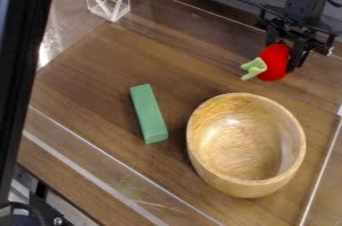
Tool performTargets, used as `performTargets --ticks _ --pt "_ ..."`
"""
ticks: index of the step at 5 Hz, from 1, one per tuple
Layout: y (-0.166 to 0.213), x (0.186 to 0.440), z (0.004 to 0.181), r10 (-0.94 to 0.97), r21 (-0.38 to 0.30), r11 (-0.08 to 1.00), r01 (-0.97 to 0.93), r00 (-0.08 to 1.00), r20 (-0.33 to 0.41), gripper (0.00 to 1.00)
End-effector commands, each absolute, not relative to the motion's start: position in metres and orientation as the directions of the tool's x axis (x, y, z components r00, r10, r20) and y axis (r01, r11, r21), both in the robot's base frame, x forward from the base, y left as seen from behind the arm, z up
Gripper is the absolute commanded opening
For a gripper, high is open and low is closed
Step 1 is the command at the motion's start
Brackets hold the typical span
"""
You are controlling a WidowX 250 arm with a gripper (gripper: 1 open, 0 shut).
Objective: Move the red object to the right side of the table
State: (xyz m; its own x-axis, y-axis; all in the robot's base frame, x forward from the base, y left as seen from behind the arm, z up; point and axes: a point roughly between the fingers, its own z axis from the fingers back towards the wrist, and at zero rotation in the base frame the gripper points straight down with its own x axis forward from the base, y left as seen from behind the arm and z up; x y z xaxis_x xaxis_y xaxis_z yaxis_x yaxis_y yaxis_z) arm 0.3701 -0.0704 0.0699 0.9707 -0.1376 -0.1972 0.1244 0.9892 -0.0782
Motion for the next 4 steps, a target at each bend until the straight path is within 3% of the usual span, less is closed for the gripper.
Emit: performTargets --ticks 1,2,4 --pt "-0.059 0.372 0.075 -0.044 -0.085 0.996 0.031 0.987 -0.155 1.00" --pt "-0.067 0.366 0.084 0.043 -0.080 0.995 -0.056 0.986 -0.160 0.00" --pt "-0.093 0.363 0.108 0.169 -0.049 0.983 -0.177 0.976 -0.140 0.00"
